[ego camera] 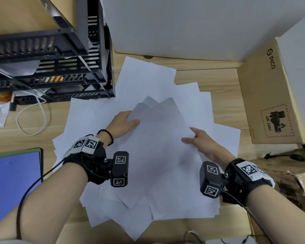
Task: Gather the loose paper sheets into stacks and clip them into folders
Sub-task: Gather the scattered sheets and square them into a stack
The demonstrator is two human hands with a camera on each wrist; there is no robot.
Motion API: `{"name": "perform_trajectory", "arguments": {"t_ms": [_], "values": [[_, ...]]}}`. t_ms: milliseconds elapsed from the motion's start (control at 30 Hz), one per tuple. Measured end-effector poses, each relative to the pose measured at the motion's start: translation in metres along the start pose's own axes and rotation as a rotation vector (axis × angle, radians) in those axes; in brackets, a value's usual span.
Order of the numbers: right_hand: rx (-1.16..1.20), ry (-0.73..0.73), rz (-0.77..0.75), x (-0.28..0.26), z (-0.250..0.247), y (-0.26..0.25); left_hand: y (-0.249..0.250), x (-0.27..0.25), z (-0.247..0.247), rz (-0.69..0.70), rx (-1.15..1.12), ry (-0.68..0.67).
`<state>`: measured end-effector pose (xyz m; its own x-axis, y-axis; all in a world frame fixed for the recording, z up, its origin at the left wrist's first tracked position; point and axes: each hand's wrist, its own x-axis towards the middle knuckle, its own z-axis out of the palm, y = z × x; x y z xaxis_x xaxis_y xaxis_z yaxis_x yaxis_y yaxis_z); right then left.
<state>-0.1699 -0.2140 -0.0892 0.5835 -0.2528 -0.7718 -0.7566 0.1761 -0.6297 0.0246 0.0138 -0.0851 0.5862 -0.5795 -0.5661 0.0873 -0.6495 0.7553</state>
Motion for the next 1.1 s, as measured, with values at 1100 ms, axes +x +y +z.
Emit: {"name": "perform_trajectory", "arguments": {"t_ms": [1100], "values": [[0.399,0.526,0.074,-0.001,0.0,0.021,-0.022,0.01,-0.003,-0.07,0.349,0.205]]}}
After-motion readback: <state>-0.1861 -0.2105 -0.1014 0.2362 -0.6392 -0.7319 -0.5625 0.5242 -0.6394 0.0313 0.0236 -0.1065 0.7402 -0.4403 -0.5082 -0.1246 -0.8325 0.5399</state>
